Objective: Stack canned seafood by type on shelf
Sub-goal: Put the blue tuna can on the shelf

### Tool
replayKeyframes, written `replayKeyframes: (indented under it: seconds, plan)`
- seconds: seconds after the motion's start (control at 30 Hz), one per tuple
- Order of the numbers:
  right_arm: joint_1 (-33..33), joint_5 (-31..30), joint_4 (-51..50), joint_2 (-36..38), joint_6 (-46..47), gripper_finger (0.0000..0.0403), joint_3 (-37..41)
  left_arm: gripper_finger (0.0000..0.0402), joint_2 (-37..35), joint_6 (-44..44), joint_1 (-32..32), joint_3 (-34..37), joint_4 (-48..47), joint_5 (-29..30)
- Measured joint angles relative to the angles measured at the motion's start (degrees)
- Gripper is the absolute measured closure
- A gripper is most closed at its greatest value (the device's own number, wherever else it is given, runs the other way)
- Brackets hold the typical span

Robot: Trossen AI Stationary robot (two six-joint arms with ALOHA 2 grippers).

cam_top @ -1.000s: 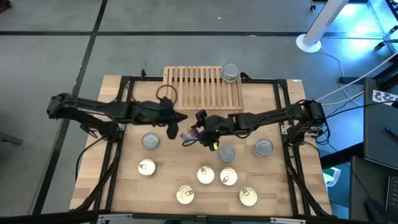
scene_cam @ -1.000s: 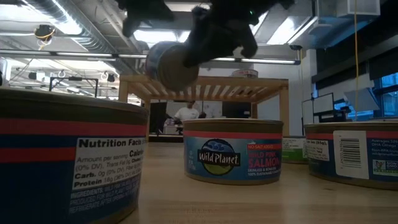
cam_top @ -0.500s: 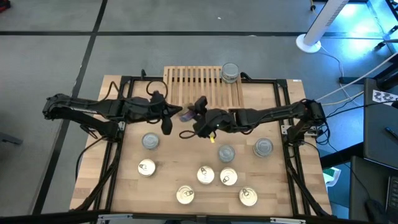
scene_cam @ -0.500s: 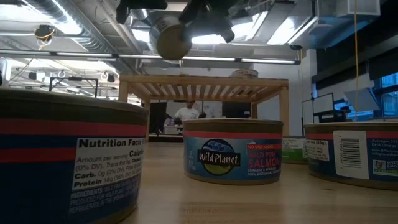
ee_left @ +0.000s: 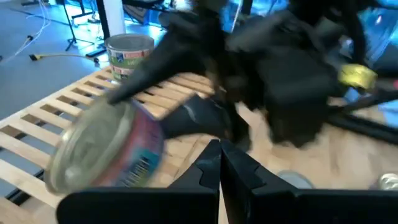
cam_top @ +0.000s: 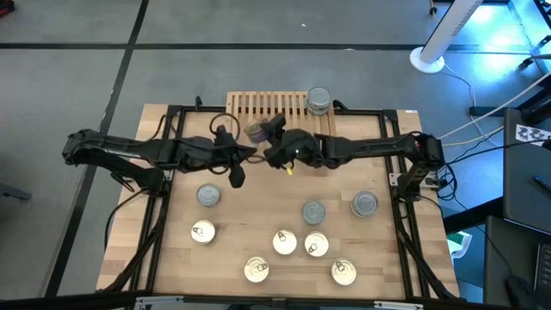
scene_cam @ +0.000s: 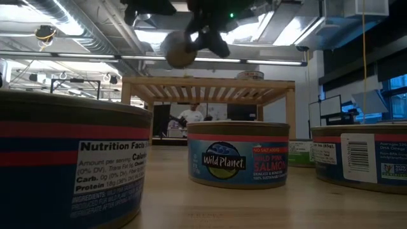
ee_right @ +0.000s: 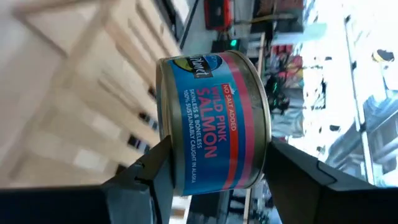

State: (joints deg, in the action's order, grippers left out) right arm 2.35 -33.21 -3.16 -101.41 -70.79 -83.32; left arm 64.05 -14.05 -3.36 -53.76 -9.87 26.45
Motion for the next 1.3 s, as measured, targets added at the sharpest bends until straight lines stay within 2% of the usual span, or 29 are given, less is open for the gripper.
replayKeyframes:
  seconds: [0.27,0.63,1.07,1.17,1.3]
  plan:
    - [2.7,1.6,0.1,-3.2,-0.5,0.0201,0.0,0.0401,2.8,2.5,1.6,0.0,0.9,3.6]
    - [2.9,0.4,2.4,-5.2,-1.8,0.0201,-0.2,0.0401,8.8,5.5,4.7,0.0,1.7,3.8]
    - [2.9,0.9,2.8,-5.2,-1.8,0.0199,-0.1,0.0401,9.6,5.6,7.4,0.0,1.5,4.0]
    - [2.9,0.9,2.8,-5.2,-1.7,0.0187,-0.1,0.0401,9.6,5.6,8.1,0.0,1.4,4.0]
    - [2.9,1.5,1.9,-5.4,-1.7,0.015,0.1,0.0401,9.6,5.9,8.8,0.0,1.5,4.0]
